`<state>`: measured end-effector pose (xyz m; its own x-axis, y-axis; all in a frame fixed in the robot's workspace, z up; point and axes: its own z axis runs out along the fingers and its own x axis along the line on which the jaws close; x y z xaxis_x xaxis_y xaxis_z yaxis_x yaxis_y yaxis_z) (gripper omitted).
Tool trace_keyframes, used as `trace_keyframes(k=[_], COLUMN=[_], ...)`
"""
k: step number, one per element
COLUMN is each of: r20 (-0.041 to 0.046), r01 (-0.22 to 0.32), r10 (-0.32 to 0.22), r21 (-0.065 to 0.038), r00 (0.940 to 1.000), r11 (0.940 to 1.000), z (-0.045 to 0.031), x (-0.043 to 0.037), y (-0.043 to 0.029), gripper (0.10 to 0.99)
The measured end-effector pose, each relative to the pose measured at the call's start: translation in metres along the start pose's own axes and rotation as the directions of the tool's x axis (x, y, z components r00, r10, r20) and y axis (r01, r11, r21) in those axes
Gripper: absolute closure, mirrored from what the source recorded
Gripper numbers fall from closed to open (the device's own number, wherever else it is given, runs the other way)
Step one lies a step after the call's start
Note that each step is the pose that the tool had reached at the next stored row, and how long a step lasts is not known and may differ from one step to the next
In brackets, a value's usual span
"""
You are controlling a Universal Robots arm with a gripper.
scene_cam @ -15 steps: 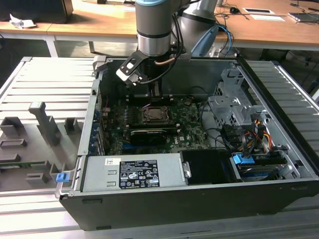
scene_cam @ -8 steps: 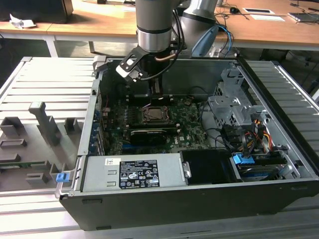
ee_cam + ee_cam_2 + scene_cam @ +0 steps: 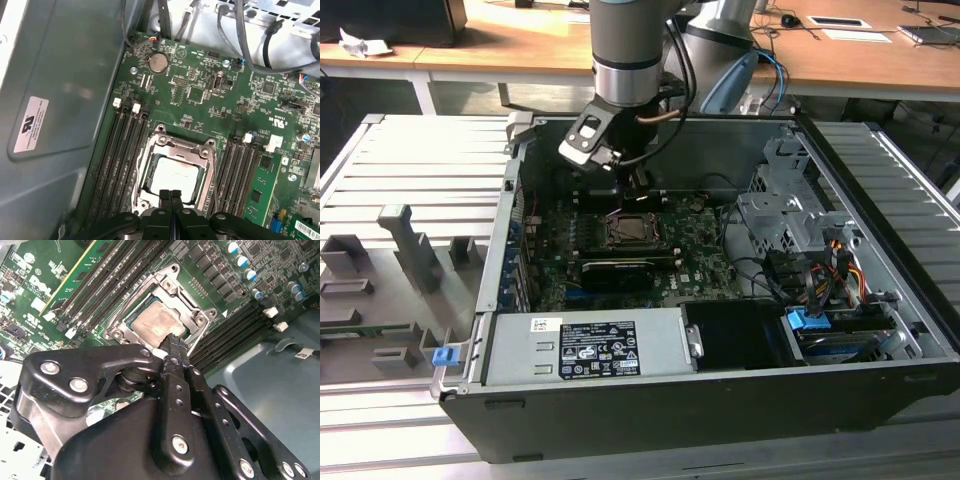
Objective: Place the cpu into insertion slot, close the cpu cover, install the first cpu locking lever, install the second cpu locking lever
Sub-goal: 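Install the first cpu locking lever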
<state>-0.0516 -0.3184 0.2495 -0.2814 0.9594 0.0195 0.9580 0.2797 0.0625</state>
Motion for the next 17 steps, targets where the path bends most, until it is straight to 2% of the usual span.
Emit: trace_keyframes(k=[3, 4, 6, 8, 10, 12, 14, 16, 17], r20=[-0.0019, -0.0038, -0.0055, -0.0088, -0.0103, -0.0125, -0.0162, -0.0183, -0.02], r01=[0.028, 0.059, 0.086, 0.138, 0.162, 0.193, 0.249, 0.281, 0.305], r10=[-0.028, -0.059, -0.086, -0.138, -0.161, -0.193, -0.248, -0.281, -0.305], r21=[0.0, 0.001, 0.001, 0.002, 0.002, 0.003, 0.003, 0.003, 0.003], r00=[0.9996, 0.9982, 0.9962, 0.9903, 0.9868, 0.9811, 0.9685, 0.9595, 0.9522], r11=[0.9996, 0.9982, 0.9963, 0.9904, 0.9869, 0.9812, 0.9686, 0.9597, 0.9523], z=[0.0002, 0.0004, 0.0005, 0.0005, 0.0005, 0.0006, 0.0007, 0.0007, 0.0007], x=[0.0, 0.0, 0.0, 0.0, 0.0001, 0.0001, 0.0001, 0.0001, 0.0001], y=[0.0, 0.0, 0.0, -0.0001, -0.0002, -0.0002, -0.0003, -0.0004, -0.0004], gripper=[0.98, 0.98, 0.98, 0.98, 0.98, 0.98, 0.98, 0.98, 0.98])
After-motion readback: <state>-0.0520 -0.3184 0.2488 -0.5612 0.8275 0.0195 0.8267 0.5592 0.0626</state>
